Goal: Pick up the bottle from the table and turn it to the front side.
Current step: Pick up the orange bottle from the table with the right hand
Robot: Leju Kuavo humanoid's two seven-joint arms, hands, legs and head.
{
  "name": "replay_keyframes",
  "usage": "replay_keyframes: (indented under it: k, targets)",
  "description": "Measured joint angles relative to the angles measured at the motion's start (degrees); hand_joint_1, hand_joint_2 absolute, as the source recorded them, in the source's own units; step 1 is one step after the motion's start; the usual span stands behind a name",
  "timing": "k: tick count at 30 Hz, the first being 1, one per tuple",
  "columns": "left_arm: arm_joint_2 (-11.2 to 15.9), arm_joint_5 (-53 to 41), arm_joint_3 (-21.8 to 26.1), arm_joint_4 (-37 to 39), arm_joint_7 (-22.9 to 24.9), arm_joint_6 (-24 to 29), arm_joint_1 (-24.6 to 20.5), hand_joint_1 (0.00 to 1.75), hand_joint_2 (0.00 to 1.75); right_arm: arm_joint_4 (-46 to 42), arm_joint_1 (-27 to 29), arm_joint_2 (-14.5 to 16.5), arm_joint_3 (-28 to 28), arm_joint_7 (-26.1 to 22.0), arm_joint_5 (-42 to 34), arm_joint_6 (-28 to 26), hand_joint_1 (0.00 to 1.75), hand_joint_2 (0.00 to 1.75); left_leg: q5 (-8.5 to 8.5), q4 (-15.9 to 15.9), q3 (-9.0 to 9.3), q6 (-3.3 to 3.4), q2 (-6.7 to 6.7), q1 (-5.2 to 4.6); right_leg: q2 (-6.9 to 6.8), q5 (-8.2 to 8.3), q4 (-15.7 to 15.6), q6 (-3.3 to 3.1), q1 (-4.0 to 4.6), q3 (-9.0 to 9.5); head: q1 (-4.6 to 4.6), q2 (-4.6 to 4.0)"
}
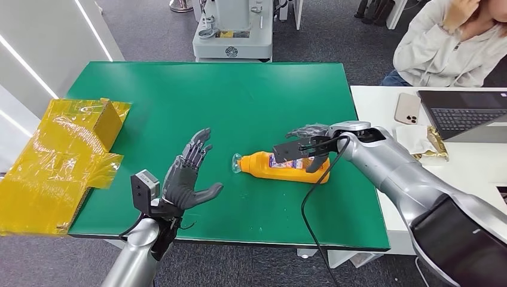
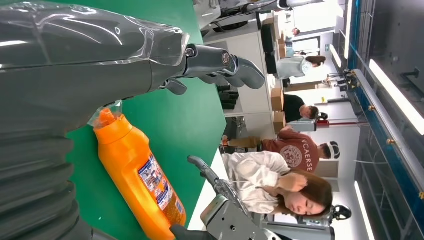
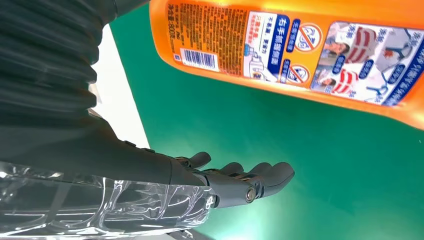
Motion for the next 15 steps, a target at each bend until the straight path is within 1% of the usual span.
replay_keyframes:
  k: [7,15]
  targets:
    - [0.01,0.18,0.0,0.0,0.02,0.16,0.02,0.0,1.75,0.19,0.35,-1.09,1.63,0.09,-0.78,-0.83,0.0,1.75,0.0,0.0,-0.01,0.0,0.0,-0.01,0.0,0.0,0.0,0.0,0.0,0.0,0.01,0.0]
    - [0.39,0.09,0.0,0.0,0.0,0.35,0.71,0.0,1.75,-0.28,2.77,-3.64,3.17,-0.27,-0.71,-3.96,0.0,1.75,0.0,0.01,-0.02,0.0,-0.01,-0.01,-0.01,0.0,-0.01,0.0,-0.01,0.01,0.01,0.0]
